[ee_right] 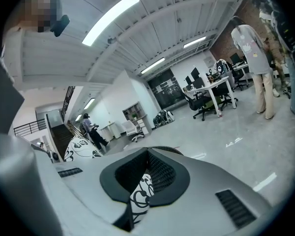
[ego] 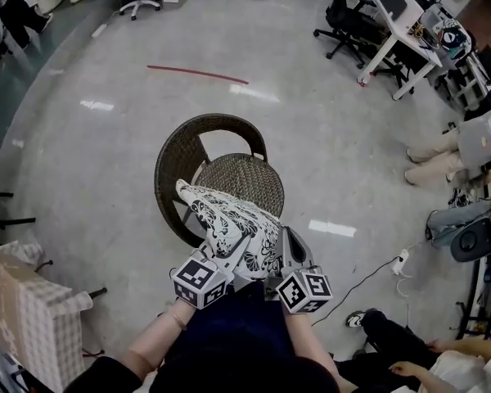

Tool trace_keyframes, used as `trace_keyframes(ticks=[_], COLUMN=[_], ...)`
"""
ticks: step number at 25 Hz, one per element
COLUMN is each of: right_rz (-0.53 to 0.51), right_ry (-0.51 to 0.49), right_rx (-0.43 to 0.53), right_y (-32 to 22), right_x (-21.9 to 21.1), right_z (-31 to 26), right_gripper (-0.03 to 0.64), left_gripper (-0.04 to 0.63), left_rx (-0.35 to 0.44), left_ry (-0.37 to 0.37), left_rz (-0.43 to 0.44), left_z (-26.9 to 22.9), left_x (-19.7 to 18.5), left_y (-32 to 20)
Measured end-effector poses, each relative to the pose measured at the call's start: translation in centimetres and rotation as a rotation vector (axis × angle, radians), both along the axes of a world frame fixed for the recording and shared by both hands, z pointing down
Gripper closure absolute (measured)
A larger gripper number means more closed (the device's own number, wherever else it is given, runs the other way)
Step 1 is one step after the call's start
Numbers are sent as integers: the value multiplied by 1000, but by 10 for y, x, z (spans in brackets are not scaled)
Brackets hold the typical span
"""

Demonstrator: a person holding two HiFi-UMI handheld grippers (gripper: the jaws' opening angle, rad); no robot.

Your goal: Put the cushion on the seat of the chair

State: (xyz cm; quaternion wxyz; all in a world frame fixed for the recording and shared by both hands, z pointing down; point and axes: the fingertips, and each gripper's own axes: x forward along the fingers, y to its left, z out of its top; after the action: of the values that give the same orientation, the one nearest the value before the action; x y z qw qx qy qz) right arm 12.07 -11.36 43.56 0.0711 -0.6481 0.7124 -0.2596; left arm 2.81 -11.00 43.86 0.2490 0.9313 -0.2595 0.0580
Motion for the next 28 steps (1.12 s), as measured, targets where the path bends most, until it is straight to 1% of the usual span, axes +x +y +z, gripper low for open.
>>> trace_keyframes(ticks=[4, 9, 13, 16, 20, 25, 28], right_rz=[-3, -13, -32, -53, -77, -93, -105], right_ry=[3, 14, 15, 15, 8, 10, 21], right_rx=[-12, -34, -62, -62, -51, -56, -61], right_y=[0, 0, -5, -12, -27, -45, -57], right_x=[0, 4, 10, 12, 22, 40, 47], right_z=[0, 4, 13, 17, 17, 20, 28], right_gripper=[591, 591, 591, 591, 591, 591, 591], left_gripper=[572, 572, 572, 572, 572, 572, 572], left_rx=[-17, -47, -71, -80, -87, -83, -97], left_ry=[11, 15, 4, -8, -17, -11, -12], left_rz=[2, -17, -28, -34, -44, -45, -72], left_z=[1, 9, 16, 23, 29, 26, 32], left_x=[2, 1, 5, 8, 21, 45, 54], left_y=[-3, -2, -3, -8, -22, -46, -62])
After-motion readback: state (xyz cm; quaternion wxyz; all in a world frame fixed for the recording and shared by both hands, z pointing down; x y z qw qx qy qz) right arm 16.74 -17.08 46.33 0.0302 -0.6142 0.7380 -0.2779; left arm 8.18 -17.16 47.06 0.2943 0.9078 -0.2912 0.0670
